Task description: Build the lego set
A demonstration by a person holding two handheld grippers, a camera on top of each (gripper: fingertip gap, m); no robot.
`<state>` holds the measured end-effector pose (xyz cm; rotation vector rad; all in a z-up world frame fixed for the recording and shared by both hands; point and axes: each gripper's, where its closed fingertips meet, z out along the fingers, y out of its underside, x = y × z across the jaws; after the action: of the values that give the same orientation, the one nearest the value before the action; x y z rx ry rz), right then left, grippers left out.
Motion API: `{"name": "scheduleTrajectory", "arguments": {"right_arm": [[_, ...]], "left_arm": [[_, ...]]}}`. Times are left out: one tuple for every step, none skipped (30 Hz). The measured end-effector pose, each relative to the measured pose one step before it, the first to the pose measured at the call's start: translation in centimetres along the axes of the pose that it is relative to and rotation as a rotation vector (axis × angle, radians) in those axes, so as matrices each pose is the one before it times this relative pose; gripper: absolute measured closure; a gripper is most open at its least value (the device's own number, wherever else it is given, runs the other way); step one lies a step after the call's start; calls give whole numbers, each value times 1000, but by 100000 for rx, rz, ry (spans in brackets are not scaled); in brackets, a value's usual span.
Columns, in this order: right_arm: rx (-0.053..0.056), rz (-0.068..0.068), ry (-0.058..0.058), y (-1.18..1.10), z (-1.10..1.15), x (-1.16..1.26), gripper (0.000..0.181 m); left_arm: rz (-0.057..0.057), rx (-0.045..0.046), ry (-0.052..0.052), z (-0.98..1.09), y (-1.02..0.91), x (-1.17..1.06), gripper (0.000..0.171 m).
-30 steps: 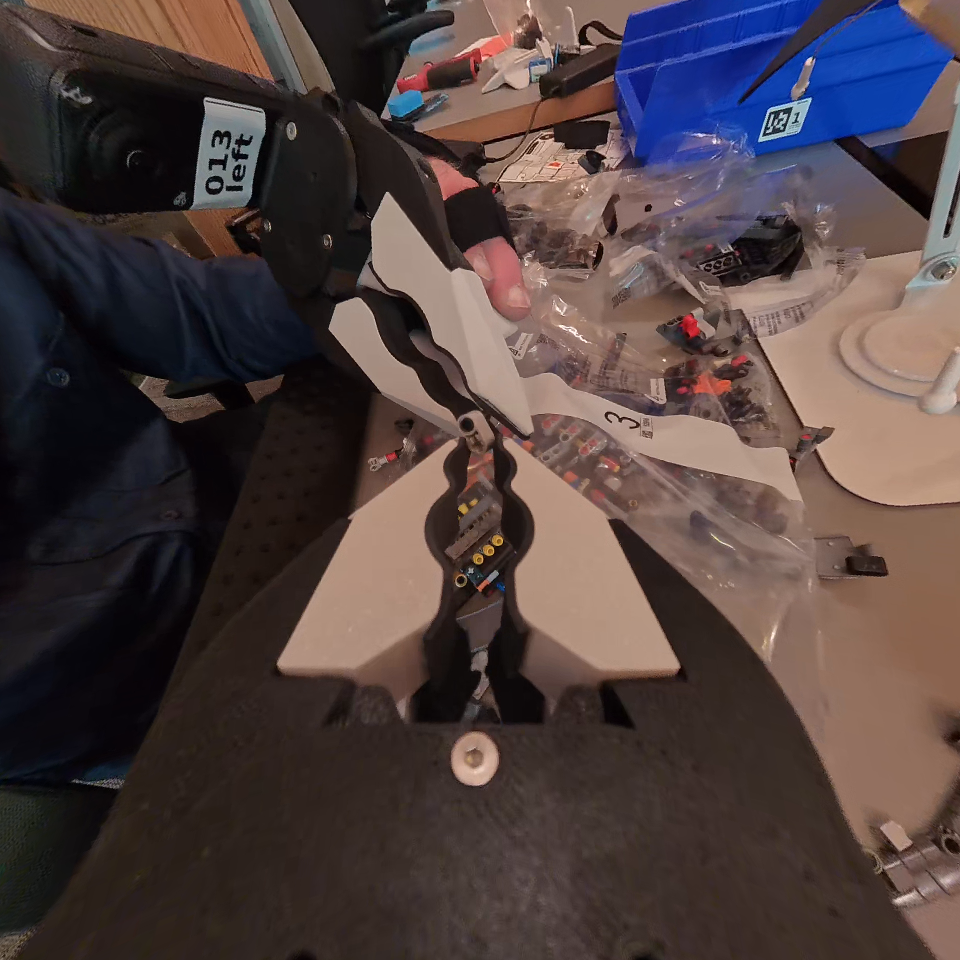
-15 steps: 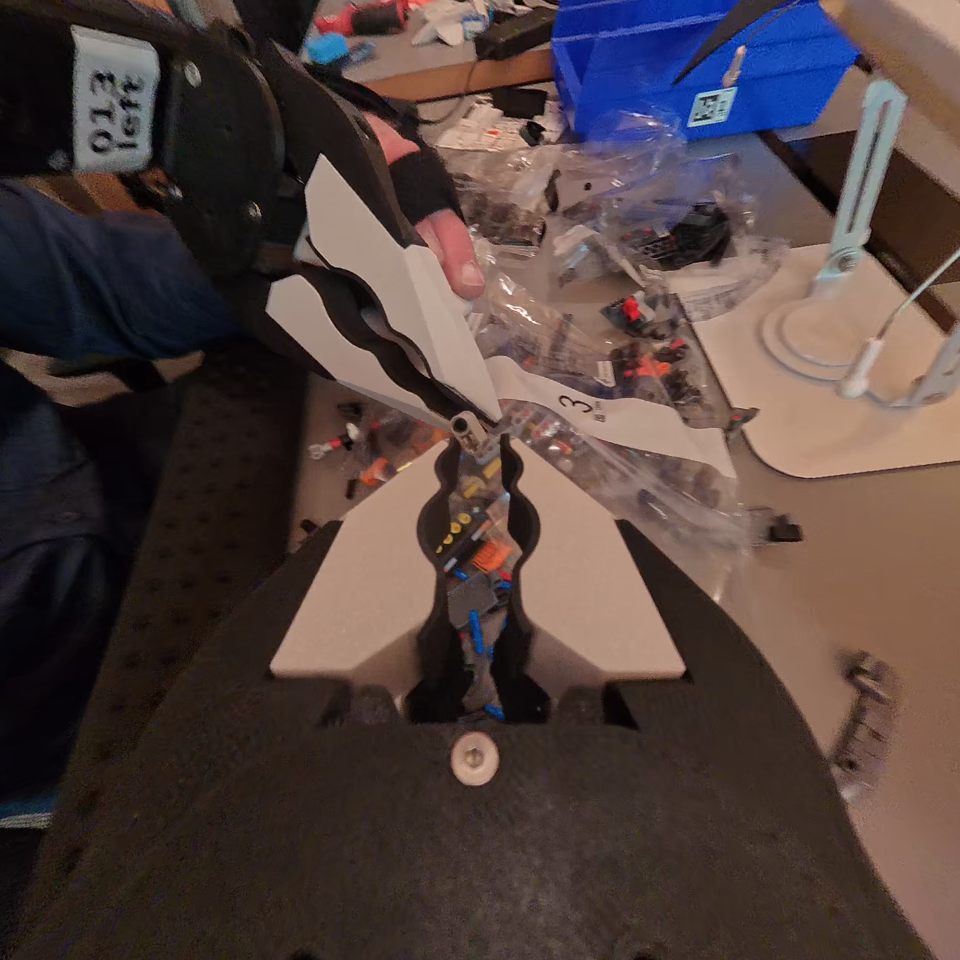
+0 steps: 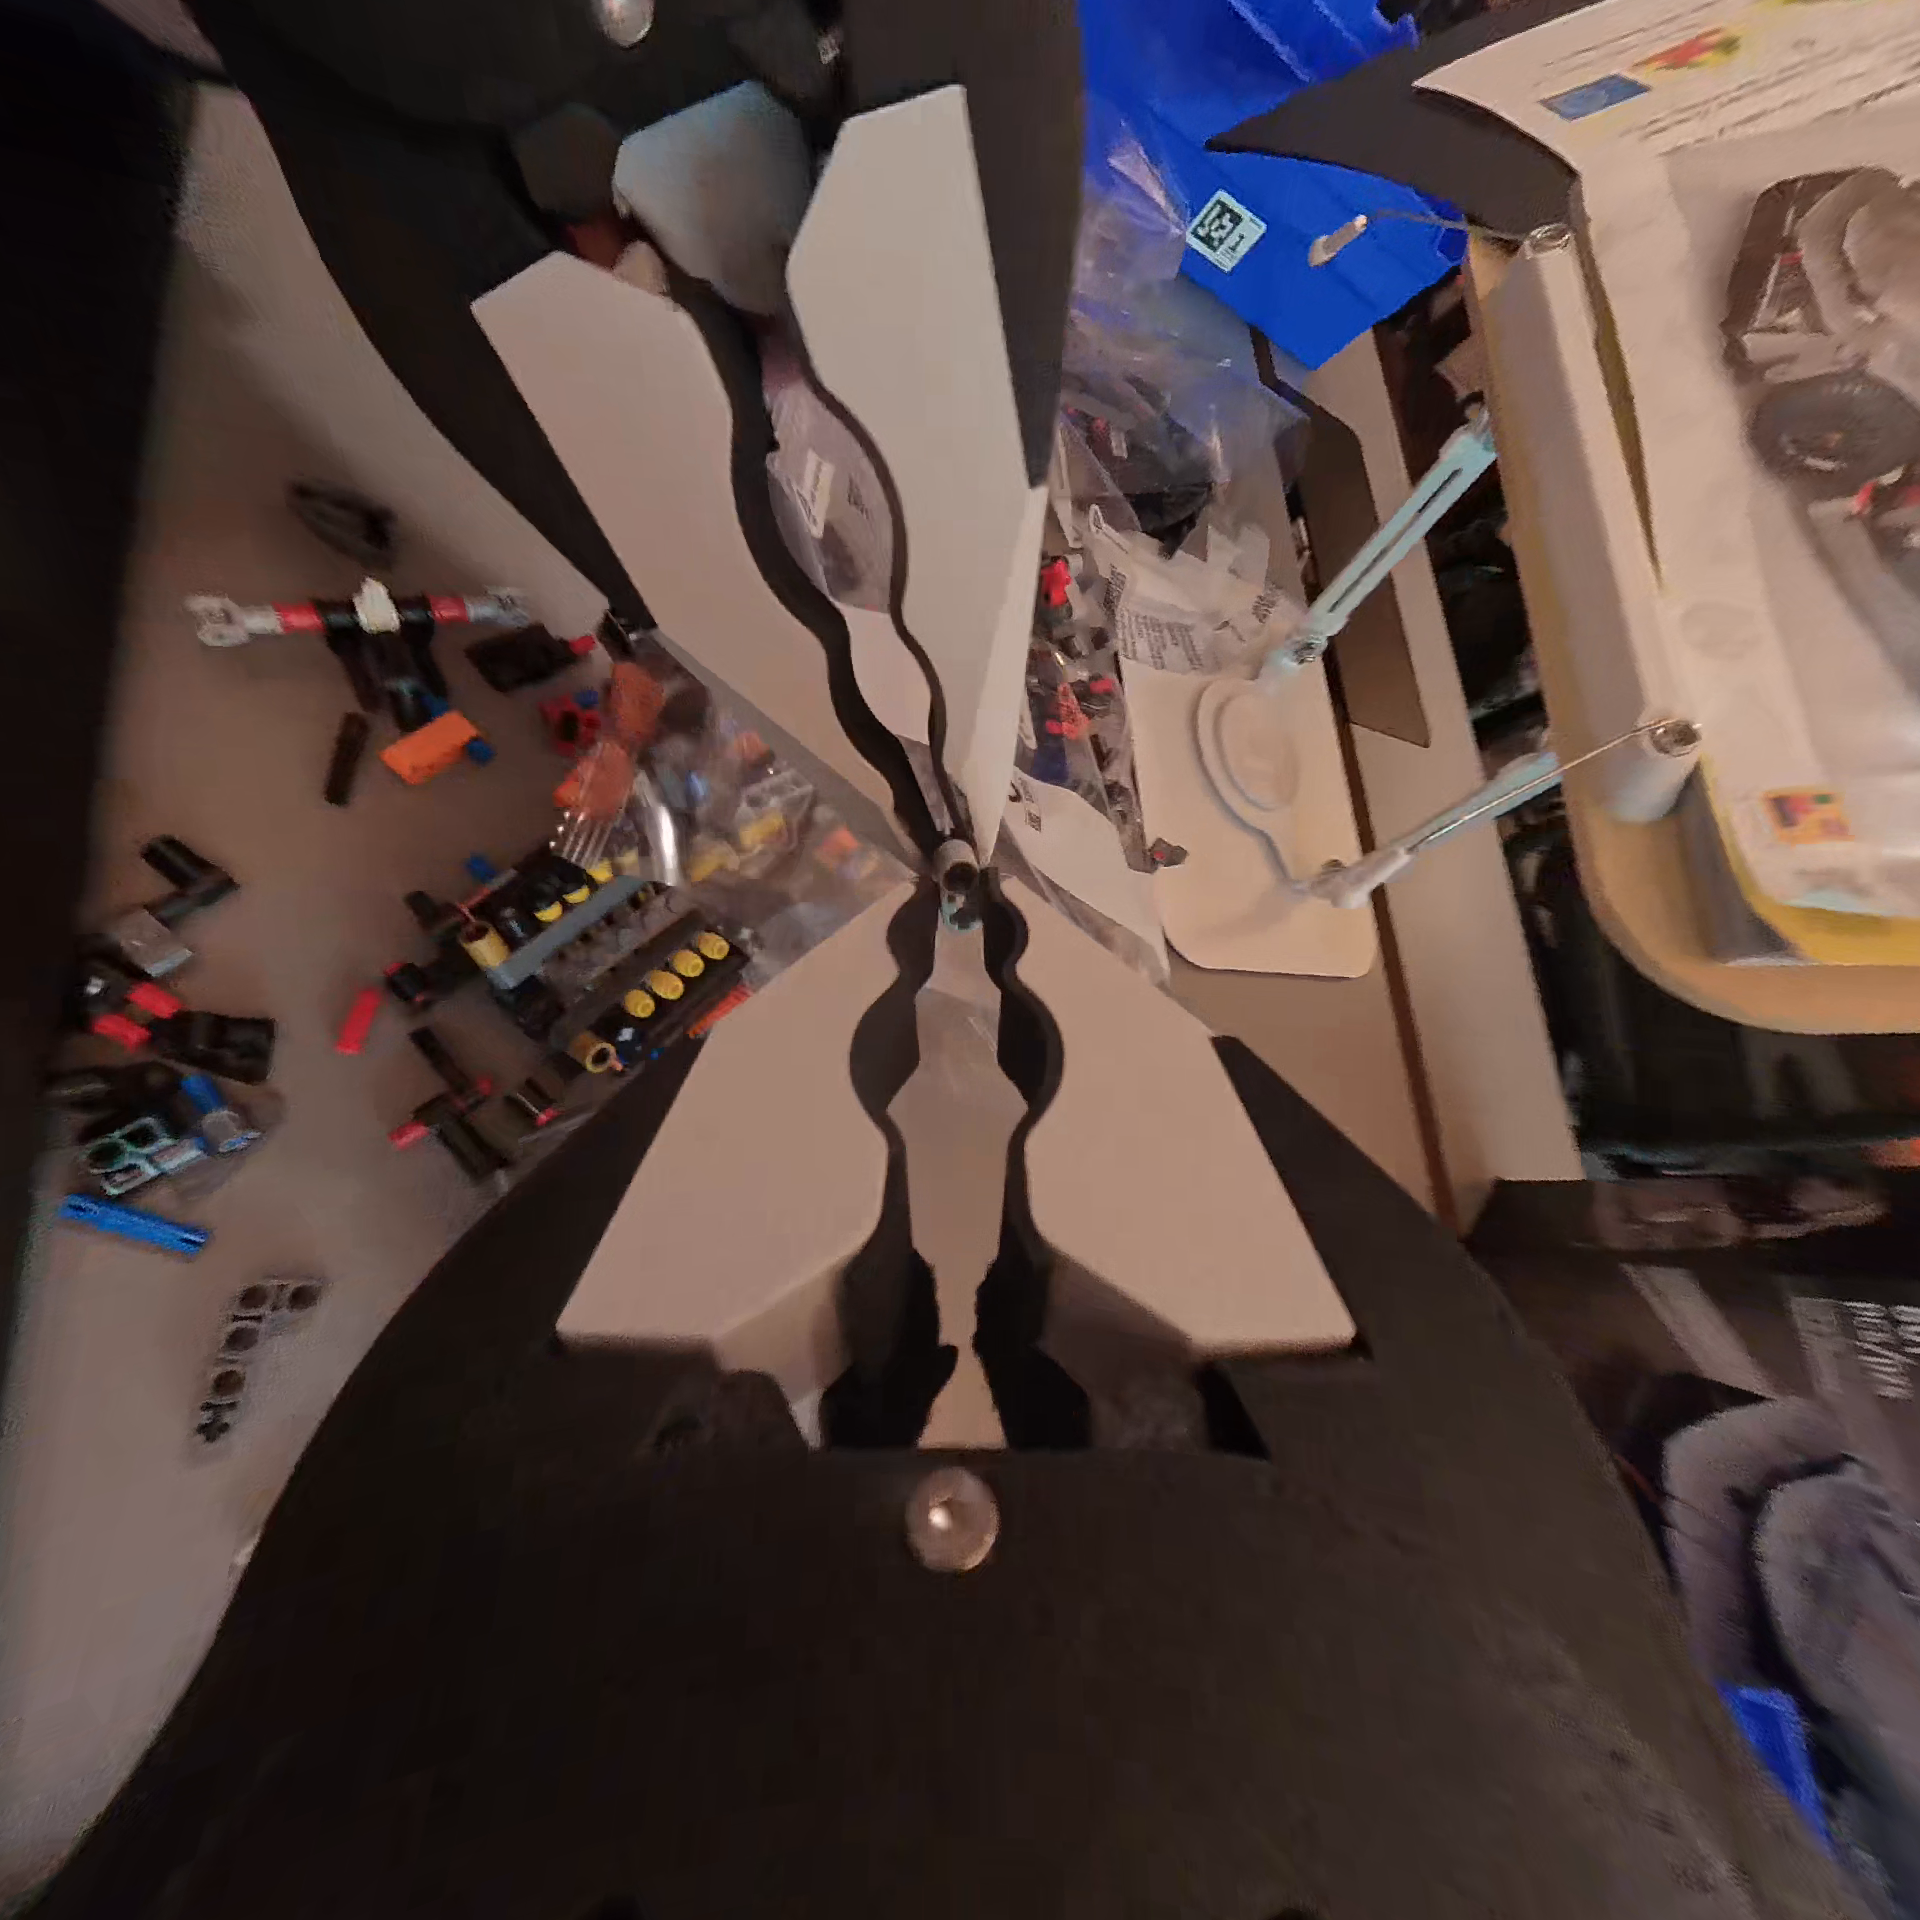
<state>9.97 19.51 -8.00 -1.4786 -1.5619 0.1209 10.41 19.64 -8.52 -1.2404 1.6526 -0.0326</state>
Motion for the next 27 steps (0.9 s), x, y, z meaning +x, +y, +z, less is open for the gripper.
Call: {"name": "scheduleTrajectory", "arguments": {"right_arm": [[-1482, -2767, 1569, 9, 52, -50, 176], [-1057, -1639, 995, -11, 35, -50, 176], [-586, -175, 118, -4, 25, -48, 176], [-54, 1030, -714, 0, 17, -58, 176], [446, 1509, -1012, -24, -14, -57, 177], [742, 1853, -990, -46, -51, -36, 177], [1119, 2677, -1010, -92, -88, 23, 177], [1666, 3789, -1483, -148, -118, 52, 177], [2131, 4233, -2214, -185, -147, 4, 177], [2570, 3913, -2220, -202, -172, 28, 177], [2528, 3658, -1794, -185, -154, 55, 177], [1756, 3249, -1744, -118, -81, 15, 177], [952, 2332, -1720, -19, -34, -68, 177], [693, 1588, -1370, -8, -23, -55, 177], [1051, 1976, -1318, -51, -61, -41, 178], [1667, 2903, -1943, -137, -121, -38, 178], [2138, 3057, -2286, -174, -147, -30, 178], [2098, 2660, -1860, -159, -109, 4, 178], [1208, 1105, -1073, -74, -58, -7, 178], [185, -355, -163, 45, 29, -4, 178], [-323, -436, 327, 61, 71, -4, 178], [1738, 116, -240, -291, -140, -56, 178], [7382, 2221, -1899, -1198, -796, -102, 178], [10888, 5323, -1950, -1906, -1485, 162, 177], [4129, 2490, 2184, -866, -1300, 720, 178], [-3777, -1237, 6403, 670, -878, 1274, 177], [-2875, 1892, 2280, 1007, -423, 900, 177]], "left_arm": [[-144, -316, 349, 42, 80, 44, 170], [-214, -303, 352, 38, 72, 28, 170], [-267, -226, 401, 38, 56, 46, 170], [-306, -44, 354, 24, 17, 42, 169], [-411, 164, 382, -15, -10, 32, 170], [-1012, 471, 88, -39, -63, -45, 170], [-1064, 764, -288, -96, -102, -131, 170], [-786, 967, 213, -135, -130, -60, 170], [-832, 1118, 80, -140, -169, -66, 170], [-1289, 806, -463, -122, -150, -150, 170], [-1101, 23, -138, -66, -81, -69, 170], [14, -436, 160, -22, -4, 30, 170], [364, -494, 71, -6, 23, 69, 170], [297, -132, -218, -12, -18, 32, 170], [-78, 657, -5, -58, -103, -2, 171], [-664, 1035, 355, -97, -140, -35, 171], [-730, 744, 39, -78, -120, -86, 171], [-959, 388, 452, -35, -56, -13, 171], [-736, 106, 683, 24, 51, 52, 171], [-219, -539, 547, 54, 134, 76, 171], [24, -536, 175, 35, 144, 26, 171], [1082, -8285, -195, 283, 1477, -77, 171], [4083, -8635, -1462, 658, 2090, -103, 171], [-3047, 1032, 4689, 387, 560, 691, 171], [-4074, 7702, 3359, -402, -1179, 339, 171], [-946, 3801, -924, -555, -1309, -292, 171], [119, 3604, -2048, -356, -1273, -456, 171]]}}
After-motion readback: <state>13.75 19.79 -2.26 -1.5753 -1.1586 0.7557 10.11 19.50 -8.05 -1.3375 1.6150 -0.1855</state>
